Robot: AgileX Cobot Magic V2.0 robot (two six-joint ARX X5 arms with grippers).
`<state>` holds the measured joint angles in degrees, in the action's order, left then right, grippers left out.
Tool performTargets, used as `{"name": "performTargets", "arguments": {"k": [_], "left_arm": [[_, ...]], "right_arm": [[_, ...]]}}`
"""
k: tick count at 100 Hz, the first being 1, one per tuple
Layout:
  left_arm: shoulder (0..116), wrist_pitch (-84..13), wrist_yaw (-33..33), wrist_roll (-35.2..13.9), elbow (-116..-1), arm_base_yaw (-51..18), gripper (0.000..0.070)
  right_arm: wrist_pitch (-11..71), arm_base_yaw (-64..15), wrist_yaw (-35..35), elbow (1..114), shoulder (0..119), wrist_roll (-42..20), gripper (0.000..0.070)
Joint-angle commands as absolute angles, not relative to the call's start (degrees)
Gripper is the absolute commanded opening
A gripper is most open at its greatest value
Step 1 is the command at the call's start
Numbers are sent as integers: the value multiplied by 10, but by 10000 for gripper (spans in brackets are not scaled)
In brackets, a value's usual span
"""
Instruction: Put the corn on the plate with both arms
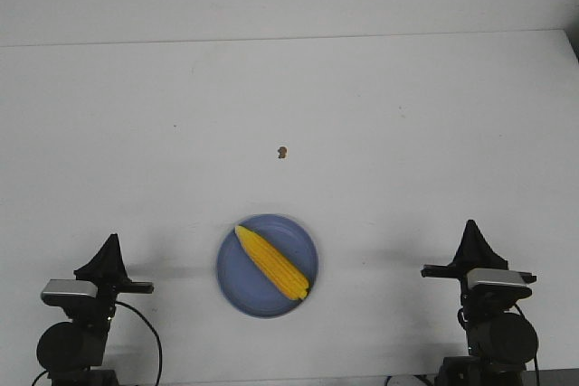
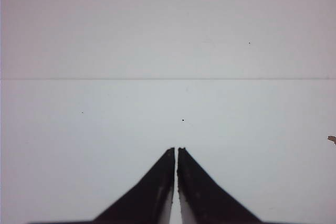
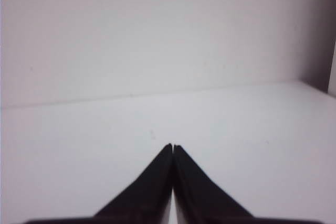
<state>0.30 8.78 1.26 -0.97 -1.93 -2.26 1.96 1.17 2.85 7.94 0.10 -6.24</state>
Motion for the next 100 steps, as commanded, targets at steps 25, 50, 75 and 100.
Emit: {"name": "performTargets", "arguments": {"k": [25, 50, 75, 100], "left_arm": [[2, 95, 10, -7, -8, -22, 13], [2, 95, 10, -7, -8, -22, 13], [2, 95, 10, -7, -8, -22, 13], [2, 95, 10, -7, -8, -22, 13]], "right_arm": [[-47, 13, -17, 25, 1, -60, 1], [-45, 13, -16, 7, 1, -64, 1], [-47, 13, -15, 7, 1, -62, 1], [-47, 13, -15, 7, 1, -62, 1]]}}
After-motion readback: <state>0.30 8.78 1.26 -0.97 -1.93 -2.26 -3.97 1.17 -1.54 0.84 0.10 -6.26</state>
